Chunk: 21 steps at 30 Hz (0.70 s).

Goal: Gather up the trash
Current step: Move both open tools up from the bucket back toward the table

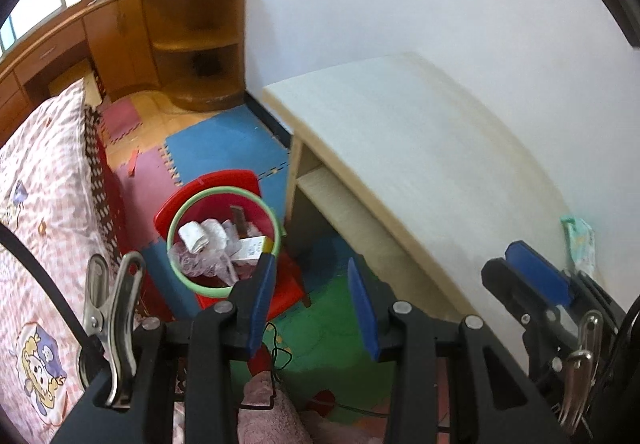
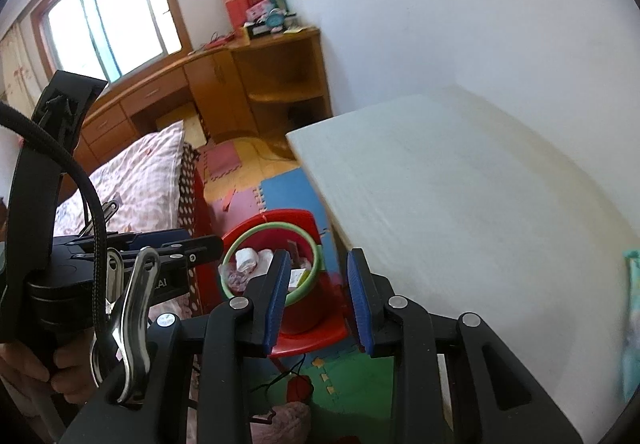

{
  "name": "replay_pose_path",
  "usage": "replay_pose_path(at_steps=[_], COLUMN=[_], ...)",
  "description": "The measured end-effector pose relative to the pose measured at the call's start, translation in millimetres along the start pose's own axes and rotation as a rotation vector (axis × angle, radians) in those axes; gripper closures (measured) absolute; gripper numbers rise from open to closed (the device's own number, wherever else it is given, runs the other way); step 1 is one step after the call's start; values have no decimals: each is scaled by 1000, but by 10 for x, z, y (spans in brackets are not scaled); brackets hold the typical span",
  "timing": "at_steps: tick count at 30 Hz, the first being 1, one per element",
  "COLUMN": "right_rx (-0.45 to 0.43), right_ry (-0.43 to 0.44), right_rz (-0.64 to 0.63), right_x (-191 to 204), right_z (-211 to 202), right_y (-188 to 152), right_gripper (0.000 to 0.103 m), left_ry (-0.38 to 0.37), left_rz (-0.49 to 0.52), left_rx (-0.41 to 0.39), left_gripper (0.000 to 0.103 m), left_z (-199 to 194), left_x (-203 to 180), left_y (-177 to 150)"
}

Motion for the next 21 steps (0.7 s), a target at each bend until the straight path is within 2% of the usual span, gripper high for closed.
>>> replay_pose_path(at_steps=[11, 21], right_rx=[-51, -93], right_ry=[-86, -245], right_rz=[82, 224], right_x=[-319, -665], right_z=[-660, -1086], right_y=[-29, -37], right_gripper=[72, 72], left_ry=[-64, -181], left_rz=[124, 283], left_rx=[-16, -6], left_gripper=[64, 64], left_z=[-255, -282], left_x=[-588, -1050], left_y=[77, 297])
Point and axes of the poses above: each gripper's, at about its wrist camera, not at the fingertips, and z roughly the way its jaws point, x to its left, y to its top, the point moved 3 cm from there along z, roughly the way its jaws point, and after that the axes turned 3 degrees about -x, right-handed, at the moved point
